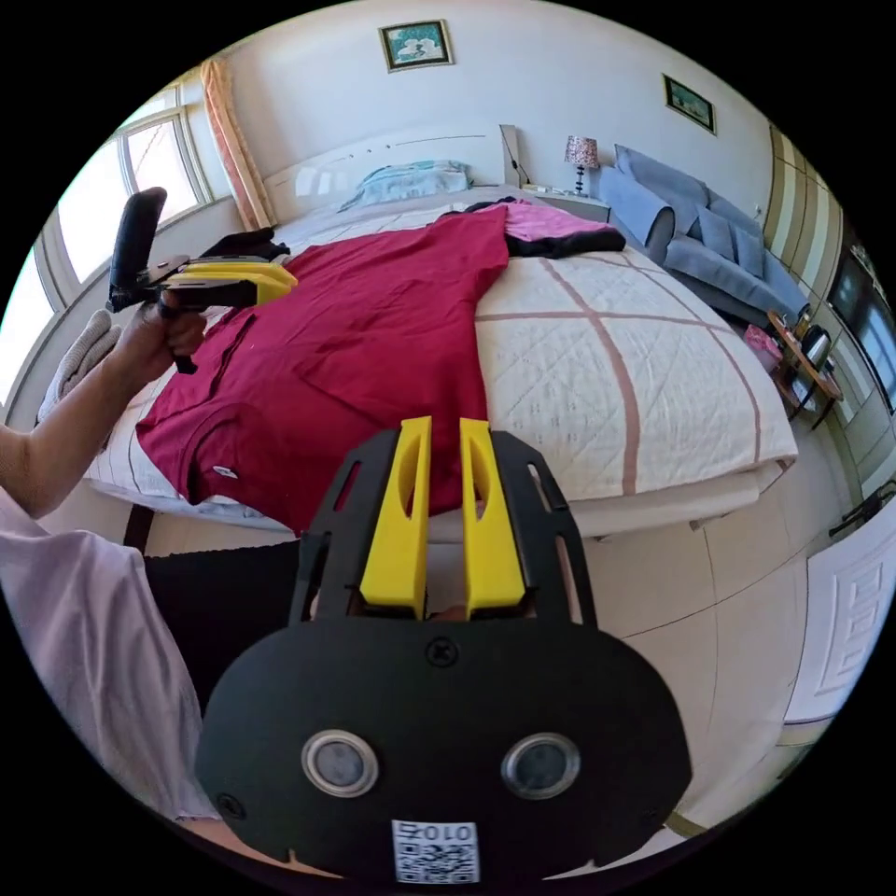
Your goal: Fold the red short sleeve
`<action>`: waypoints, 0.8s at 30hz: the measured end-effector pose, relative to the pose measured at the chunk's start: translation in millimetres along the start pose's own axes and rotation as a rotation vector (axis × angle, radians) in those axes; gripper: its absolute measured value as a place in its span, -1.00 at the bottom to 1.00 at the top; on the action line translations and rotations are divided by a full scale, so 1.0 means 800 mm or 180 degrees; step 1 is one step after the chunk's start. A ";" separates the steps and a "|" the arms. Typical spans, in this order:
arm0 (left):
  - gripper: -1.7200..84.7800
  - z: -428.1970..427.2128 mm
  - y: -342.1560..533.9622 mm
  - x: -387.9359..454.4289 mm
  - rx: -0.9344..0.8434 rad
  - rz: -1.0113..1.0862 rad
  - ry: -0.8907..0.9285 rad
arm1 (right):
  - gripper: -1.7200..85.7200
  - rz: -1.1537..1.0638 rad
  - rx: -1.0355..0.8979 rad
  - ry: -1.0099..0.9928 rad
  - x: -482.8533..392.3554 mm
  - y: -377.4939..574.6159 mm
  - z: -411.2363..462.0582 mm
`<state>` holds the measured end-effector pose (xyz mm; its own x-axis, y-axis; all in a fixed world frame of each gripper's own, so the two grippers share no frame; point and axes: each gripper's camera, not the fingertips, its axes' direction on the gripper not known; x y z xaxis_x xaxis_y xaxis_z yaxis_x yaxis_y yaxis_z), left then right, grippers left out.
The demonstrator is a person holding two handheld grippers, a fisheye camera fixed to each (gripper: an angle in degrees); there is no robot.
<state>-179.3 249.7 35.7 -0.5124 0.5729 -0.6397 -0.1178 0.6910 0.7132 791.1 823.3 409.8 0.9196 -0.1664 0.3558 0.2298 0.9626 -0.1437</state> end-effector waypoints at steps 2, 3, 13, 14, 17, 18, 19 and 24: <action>-0.83 -0.033 0.029 0.022 -0.0008 0.0134 -0.0258 | -0.81 -0.0018 0.0102 0.0168 -0.012 0.012 -0.012; -0.83 -0.047 0.054 0.036 -0.0094 0.0187 -0.0491 | -0.81 0.0016 0.0091 0.0190 -0.017 0.018 -0.010; -0.82 -0.061 0.182 0.089 -0.0403 -0.0144 -0.0864 | -0.78 -0.0209 -0.0537 0.0194 -0.075 -0.022 0.034; -0.81 -0.067 0.188 0.111 -0.0357 0.0016 -0.0956 | -0.77 -0.0241 -0.0562 0.0149 -0.081 -0.023 0.031; -0.78 -0.054 0.213 0.163 -0.0644 0.0466 -0.1143 | -0.72 -0.0538 -0.0666 0.0071 -0.122 -0.014 0.030; -0.77 -0.045 0.225 0.179 -0.0762 0.0575 -0.1157 | -0.70 -0.0712 -0.0796 0.0118 -0.141 -0.008 0.038; -0.77 -0.040 0.231 0.187 -0.0815 0.0608 -0.1163 | -0.69 -0.0845 -0.0932 0.0198 -0.159 -0.001 0.049; -0.74 -0.011 0.264 0.232 -0.0957 0.0769 -0.1360 | -0.69 -0.0977 -0.1120 0.0339 -0.203 0.005 0.082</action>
<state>-306.5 498.2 70.3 -0.1731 0.8693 -0.4630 -0.3088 0.3985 0.8636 622.2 868.5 412.0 0.8157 -0.4702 0.3368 0.5728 0.7377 -0.3573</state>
